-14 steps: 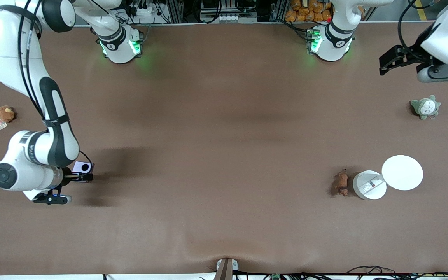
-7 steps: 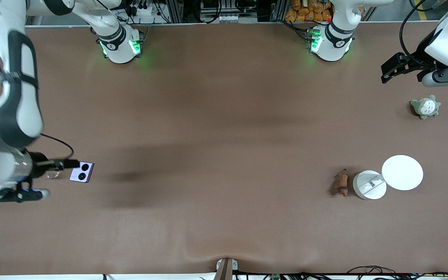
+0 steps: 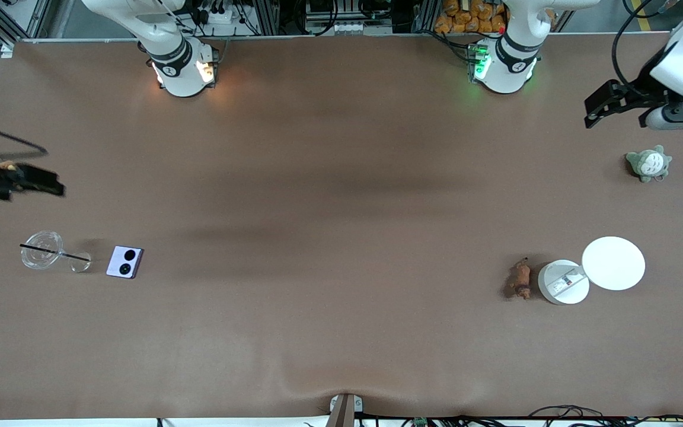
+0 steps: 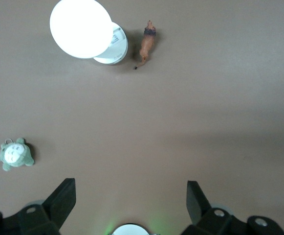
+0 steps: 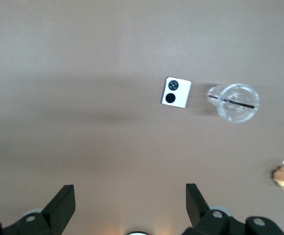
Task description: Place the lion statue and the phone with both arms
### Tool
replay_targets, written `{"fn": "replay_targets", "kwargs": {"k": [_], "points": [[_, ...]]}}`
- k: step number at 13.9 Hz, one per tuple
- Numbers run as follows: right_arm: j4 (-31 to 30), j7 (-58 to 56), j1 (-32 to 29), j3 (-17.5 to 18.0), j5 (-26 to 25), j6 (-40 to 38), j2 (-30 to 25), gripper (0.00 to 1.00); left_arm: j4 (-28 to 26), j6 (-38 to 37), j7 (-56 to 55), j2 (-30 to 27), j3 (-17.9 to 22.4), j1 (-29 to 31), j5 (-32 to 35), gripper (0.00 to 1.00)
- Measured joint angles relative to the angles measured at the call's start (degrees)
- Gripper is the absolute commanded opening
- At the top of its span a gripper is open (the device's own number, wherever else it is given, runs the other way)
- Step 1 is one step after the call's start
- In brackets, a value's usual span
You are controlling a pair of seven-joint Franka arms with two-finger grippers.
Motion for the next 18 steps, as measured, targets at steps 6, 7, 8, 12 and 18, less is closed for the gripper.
{"fn": "replay_targets", "kwargs": {"k": [6, 7, 8, 12, 18], "points": [[-20.8, -0.2, -2.3, -0.3, -0.9, 6.6, -16.6, 1.0, 0.5, -1.5, 1.7, -0.4, 2.4, 0.0, 0.0, 1.0], [-23.5, -0.2, -2.4, -0.3, -0.9, 7.2, -18.4, 1.0, 0.5, -1.7, 1.7, -0.5, 2.2, -0.1, 0.0, 1.0], [-25.3, -0.2, -2.4, -0.3, -0.9, 7.7, -19.5, 1.0, 0.5, -1.7, 1.7, -0.5, 2.1, -0.1, 0.0, 1.0], [-28.5, -0.2, -1.9, 0.5, -1.8, 9.8, -21.1, 1.0, 1.0, -1.7, 1.7, -1.3, 2.1, -0.1, 0.0, 1.0], [-30.9, -0.2, -1.7, 0.7, -3.4, 11.8, -22.7, 1.0, 2.4, -2.4, 1.7, -1.5, 2.1, -0.1, 0.0, 1.0]]}}
